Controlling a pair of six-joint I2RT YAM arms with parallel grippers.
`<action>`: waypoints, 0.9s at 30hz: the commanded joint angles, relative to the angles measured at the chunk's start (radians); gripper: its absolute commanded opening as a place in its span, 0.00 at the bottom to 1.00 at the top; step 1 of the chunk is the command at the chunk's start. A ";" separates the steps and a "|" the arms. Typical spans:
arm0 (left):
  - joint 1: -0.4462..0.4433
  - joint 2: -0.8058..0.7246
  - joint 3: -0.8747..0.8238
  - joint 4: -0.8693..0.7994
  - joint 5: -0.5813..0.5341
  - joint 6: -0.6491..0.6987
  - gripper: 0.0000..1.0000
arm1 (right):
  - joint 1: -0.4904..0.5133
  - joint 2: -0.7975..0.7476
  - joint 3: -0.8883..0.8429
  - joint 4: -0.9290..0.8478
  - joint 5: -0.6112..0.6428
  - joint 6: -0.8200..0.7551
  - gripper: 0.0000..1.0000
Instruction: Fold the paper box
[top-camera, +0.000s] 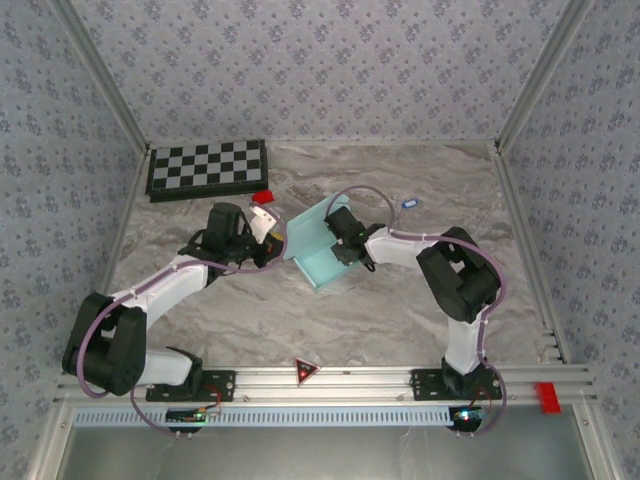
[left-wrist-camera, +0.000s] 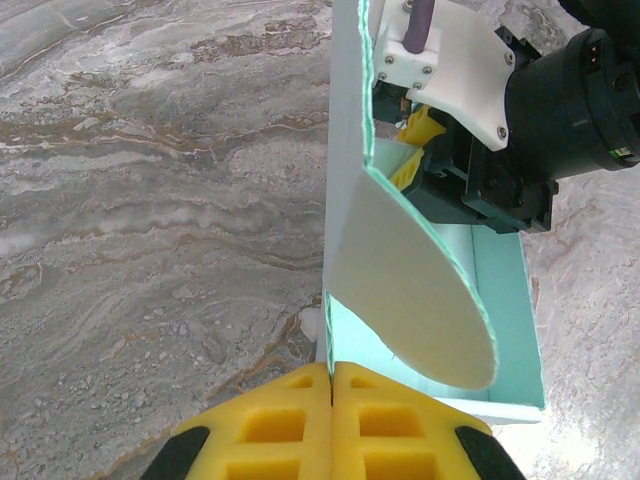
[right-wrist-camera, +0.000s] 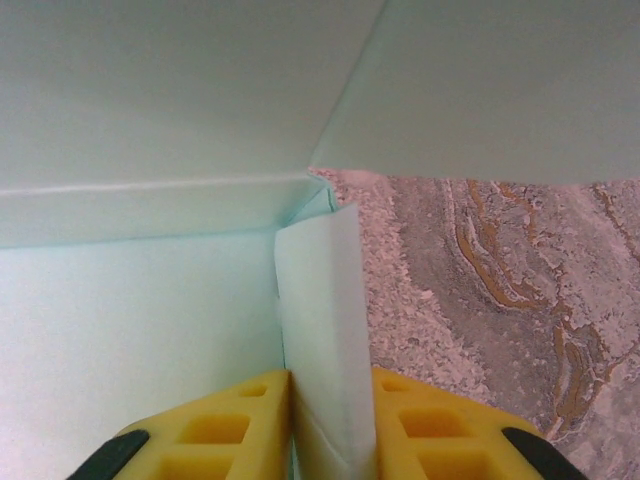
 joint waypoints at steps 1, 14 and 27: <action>-0.003 0.005 0.022 -0.034 0.063 0.035 0.00 | -0.004 0.052 0.017 -0.087 0.027 0.031 0.23; 0.001 0.000 0.024 -0.044 0.058 0.058 0.00 | -0.010 0.094 0.062 -0.208 0.205 0.096 0.22; 0.004 0.015 0.026 -0.024 0.110 0.054 0.00 | -0.012 0.030 0.023 -0.119 -0.021 0.081 0.30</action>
